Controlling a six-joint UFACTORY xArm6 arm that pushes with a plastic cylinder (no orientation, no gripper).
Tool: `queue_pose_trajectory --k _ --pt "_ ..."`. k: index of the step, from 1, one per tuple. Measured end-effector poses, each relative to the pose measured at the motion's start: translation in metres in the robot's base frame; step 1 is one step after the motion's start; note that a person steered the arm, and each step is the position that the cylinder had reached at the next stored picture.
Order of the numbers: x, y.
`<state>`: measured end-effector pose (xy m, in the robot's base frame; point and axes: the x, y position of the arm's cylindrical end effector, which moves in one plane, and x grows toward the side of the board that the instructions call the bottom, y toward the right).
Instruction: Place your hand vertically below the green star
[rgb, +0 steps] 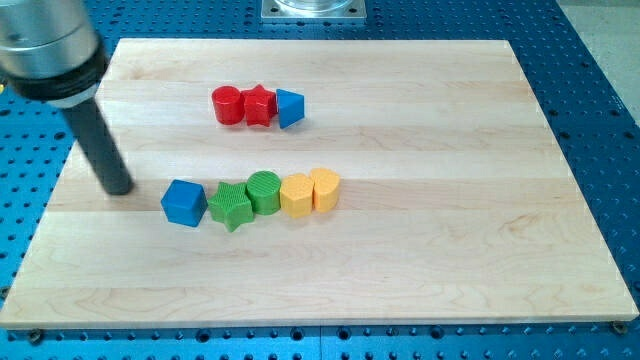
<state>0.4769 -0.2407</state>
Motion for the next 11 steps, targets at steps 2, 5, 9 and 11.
queue_pose_trajectory --k 2,5,9,11 --pt "0.108 0.020" --pt "0.116 0.191" --pt "0.060 0.148" --pt "0.060 0.099"
